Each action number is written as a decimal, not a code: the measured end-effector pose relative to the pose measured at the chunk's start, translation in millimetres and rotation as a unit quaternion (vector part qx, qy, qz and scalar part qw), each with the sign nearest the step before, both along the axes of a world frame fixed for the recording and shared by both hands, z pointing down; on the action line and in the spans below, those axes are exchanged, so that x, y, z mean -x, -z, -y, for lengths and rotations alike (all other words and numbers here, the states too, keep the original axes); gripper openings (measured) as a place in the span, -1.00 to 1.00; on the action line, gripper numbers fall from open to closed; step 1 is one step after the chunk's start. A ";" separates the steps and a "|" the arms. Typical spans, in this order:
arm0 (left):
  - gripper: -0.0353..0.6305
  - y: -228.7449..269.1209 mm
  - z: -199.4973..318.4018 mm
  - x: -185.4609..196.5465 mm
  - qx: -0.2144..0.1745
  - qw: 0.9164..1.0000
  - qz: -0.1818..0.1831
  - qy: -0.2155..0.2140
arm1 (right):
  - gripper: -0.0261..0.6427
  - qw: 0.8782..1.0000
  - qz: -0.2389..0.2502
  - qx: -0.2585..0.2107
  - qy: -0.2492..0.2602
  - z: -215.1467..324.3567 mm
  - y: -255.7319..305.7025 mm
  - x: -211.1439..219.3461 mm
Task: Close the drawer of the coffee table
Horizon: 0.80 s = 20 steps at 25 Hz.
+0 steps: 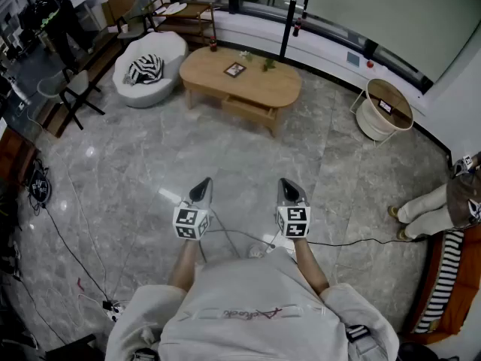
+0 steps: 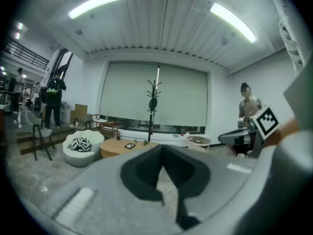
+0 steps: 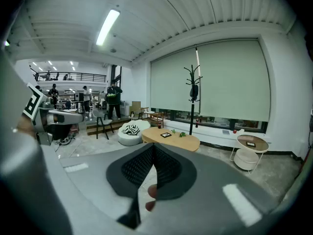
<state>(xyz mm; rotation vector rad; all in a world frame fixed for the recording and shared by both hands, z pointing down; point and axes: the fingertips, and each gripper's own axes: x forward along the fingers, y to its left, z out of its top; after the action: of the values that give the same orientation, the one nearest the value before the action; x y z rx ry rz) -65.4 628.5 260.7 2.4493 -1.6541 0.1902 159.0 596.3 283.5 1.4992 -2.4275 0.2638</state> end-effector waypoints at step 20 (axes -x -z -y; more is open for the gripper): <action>-0.89 9.5 10.3 -31.5 -0.011 1.000 0.021 0.005 | -0.91 1.000 0.012 -0.010 0.027 9.1 2.8 -20.8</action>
<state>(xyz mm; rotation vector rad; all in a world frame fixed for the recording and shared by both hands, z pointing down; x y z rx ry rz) -34.0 618.3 251.2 2.4695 -1.6949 0.2244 179.8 587.2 280.7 1.4434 -2.4922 0.2492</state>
